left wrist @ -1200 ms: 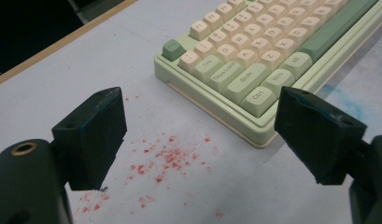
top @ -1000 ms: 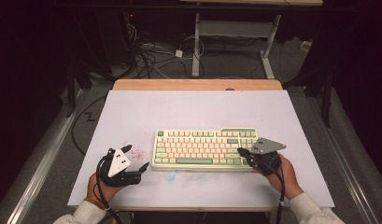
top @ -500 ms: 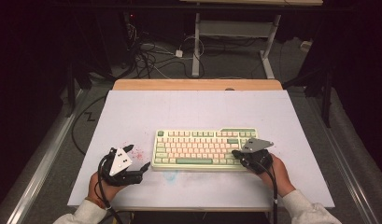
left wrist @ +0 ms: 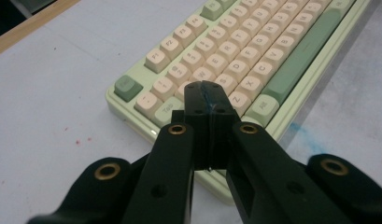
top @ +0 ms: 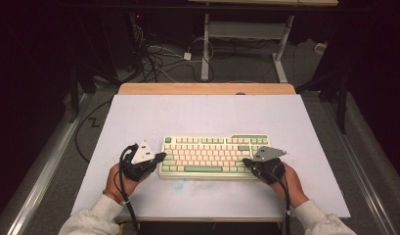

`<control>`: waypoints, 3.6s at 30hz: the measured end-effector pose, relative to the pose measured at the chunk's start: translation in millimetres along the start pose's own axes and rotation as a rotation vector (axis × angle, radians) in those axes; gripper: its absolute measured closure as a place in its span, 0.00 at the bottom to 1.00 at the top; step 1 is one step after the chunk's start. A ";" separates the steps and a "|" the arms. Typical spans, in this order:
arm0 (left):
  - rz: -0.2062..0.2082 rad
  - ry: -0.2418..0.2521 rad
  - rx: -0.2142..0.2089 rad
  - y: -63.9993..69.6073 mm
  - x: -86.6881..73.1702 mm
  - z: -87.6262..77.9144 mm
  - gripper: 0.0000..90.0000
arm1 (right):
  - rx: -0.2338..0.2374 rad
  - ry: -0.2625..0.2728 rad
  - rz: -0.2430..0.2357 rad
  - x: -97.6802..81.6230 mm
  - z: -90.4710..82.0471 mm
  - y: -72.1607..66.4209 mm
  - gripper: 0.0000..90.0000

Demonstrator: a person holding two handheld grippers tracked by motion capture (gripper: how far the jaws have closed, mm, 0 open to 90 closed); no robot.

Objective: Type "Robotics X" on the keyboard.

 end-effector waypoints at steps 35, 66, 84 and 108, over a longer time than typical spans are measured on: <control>0.066 -0.114 -0.108 12.6 54.7 62.9 0.97 | -0.009 0.008 -0.004 -0.8 0.0 -0.8 1.00; 0.033 -0.190 -0.110 3.1 54.4 97.3 0.97 | -0.012 0.009 -0.003 -1.1 -0.2 -1.2 1.00; 0.087 -0.032 -0.049 5.1 64.9 64.0 0.97 | -0.030 0.081 0.012 8.1 -20.7 3.9 1.00; 0.138 0.094 0.063 6.3 43.5 27.8 0.23 | -0.036 0.142 0.037 11.6 -36.8 8.4 0.85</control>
Point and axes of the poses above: each handheld gripper's, and its own axes: z roughly forward along the jaws, x roughly out of its top, y roughly to its right, the point moved 4 cm from there along z, roughly forward along the jaws, and after that the axes turned 8 degrees about -x, right-handed, at the moved point
